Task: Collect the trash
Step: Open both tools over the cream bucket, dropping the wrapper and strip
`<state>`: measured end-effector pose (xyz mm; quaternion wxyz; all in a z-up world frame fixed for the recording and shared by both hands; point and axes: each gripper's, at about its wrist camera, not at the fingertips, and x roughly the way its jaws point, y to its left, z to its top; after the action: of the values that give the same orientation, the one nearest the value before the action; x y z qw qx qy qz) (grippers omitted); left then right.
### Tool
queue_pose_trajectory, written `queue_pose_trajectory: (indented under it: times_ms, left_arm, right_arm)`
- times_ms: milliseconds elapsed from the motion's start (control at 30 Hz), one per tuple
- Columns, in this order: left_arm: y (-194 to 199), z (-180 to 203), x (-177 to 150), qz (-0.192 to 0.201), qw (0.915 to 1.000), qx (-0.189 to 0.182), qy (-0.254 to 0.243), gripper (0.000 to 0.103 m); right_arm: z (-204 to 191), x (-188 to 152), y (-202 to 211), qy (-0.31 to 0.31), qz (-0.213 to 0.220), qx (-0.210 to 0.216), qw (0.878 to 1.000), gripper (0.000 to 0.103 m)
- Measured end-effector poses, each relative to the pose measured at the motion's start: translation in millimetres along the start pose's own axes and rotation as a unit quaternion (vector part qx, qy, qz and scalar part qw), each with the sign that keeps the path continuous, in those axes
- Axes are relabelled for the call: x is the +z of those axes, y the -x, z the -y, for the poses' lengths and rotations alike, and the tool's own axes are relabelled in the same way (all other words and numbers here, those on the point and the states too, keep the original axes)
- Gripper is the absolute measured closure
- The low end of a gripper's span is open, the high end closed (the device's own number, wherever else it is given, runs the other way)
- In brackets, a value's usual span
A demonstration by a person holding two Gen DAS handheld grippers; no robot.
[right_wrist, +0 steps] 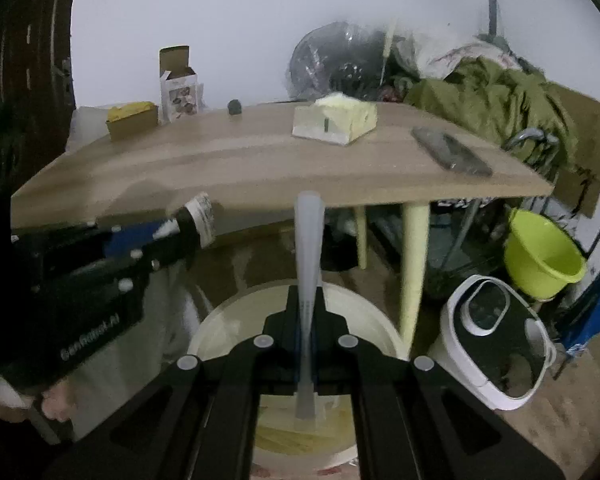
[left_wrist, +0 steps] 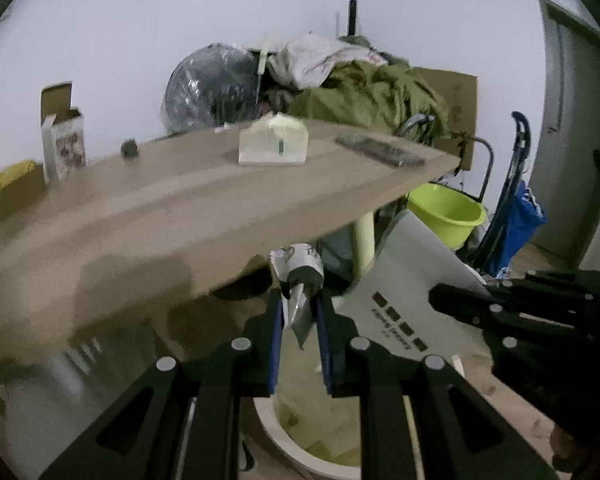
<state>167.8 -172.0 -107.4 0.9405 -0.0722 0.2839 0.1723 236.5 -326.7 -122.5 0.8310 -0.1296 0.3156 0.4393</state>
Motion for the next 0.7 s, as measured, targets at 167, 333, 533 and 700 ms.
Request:
queue_pose_trajectory:
  times_ms: [167,333,533,700]
  left_arm:
    - [-6,7,-7,0.017,0.9994,0.031,0.002,0.088]
    - [-21,3,-14,0.002,0.9991,0.041,0.010,0.088]
    - [-20,0,-13,0.006,0.9995,0.028,0.011,0.088]
    - [-26,5,-14,-0.006,1.0000,0.007,0.001,0.088]
  right_arm:
    - [3,-7,-29,0.000,-0.028,0.012,1.000,0.100]
    - [7,-3,-38,-0.011,-0.032,0.008,0.999,0.100]
    - [9,-5,-47,-0.013,-0.061,-0.008,0.998,0.088]
    - [29,-11,-33,-0.049,-0.047,-0.017,0.998,0.024]
